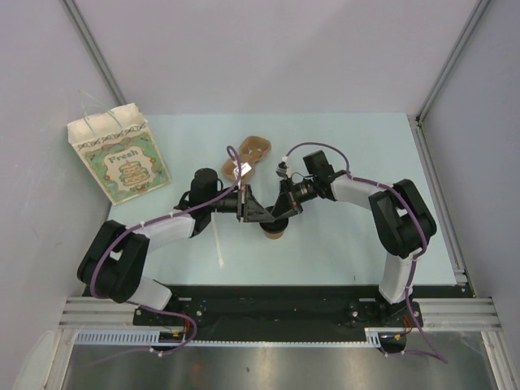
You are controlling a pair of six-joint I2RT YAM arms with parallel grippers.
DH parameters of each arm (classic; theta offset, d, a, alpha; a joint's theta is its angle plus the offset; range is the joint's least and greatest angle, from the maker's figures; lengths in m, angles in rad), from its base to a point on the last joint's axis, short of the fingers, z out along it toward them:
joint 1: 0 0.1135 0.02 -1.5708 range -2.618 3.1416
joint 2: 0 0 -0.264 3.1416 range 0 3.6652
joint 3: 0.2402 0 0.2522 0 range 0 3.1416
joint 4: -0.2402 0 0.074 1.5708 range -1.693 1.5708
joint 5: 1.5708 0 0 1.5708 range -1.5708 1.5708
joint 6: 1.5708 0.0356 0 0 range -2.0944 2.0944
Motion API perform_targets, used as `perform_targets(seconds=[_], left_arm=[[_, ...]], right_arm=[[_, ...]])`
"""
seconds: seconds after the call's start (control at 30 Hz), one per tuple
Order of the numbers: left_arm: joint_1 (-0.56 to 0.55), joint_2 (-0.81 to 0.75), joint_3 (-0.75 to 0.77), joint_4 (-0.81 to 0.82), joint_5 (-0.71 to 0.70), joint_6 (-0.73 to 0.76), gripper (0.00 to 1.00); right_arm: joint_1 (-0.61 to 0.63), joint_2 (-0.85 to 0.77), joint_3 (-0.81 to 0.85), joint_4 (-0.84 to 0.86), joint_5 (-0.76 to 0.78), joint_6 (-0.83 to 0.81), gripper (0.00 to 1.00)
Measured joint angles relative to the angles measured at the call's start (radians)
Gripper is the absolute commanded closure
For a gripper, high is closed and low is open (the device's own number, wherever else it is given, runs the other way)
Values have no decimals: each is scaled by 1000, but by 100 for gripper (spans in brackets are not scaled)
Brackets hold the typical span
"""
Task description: Pack the takeout coffee
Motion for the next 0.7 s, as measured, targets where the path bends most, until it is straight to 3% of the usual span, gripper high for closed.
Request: perform_targets(seconds=[0.3, 0.5, 0.7], left_arm=[[-49, -1, -4, -7, -64, 19, 100], [-52, 101, -3, -26, -143, 53, 100], [-70, 171, 19, -34, -111, 62, 100]], right_arm=[[-10, -22, -1, 122, 28, 124, 100], [-16, 58, -1, 150, 24, 148, 100], [-23, 82, 10, 168, -15, 152, 100]])
